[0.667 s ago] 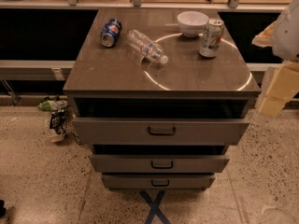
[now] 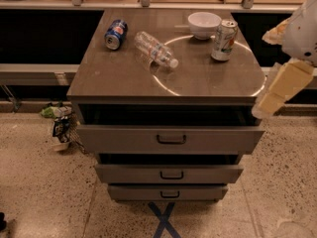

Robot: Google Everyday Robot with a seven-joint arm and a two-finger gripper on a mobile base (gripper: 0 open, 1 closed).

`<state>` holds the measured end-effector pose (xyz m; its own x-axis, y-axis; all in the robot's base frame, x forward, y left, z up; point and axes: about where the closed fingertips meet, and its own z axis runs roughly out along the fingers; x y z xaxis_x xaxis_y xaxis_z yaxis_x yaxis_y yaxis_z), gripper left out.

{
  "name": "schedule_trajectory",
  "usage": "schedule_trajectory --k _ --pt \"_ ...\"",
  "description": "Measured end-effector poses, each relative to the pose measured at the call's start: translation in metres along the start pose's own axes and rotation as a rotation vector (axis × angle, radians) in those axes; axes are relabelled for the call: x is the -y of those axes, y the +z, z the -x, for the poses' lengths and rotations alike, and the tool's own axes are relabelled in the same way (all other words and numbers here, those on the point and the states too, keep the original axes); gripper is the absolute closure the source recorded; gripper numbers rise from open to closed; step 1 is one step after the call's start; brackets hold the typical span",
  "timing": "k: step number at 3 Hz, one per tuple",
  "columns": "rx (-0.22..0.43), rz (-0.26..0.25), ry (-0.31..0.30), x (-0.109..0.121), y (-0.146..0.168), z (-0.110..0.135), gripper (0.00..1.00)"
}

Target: Move water bottle near white bowl

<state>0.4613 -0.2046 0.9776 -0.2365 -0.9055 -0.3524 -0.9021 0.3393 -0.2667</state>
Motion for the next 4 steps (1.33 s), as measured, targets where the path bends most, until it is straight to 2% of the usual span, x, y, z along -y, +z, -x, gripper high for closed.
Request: schedule_trajectory --k 1,2,3,4 --pt "0.160 -0.067 0.107 0.024 0.010 0.029 0.00" --pt "0.347 -0.074 0.202 0.043 0.038 0.063 0.00" --pt "0.542 -0.067 0.277 0.052 0.064 0.095 0.00" --pt "0.675 -0.101 0.316 0.056 0.085 0.116 0.00"
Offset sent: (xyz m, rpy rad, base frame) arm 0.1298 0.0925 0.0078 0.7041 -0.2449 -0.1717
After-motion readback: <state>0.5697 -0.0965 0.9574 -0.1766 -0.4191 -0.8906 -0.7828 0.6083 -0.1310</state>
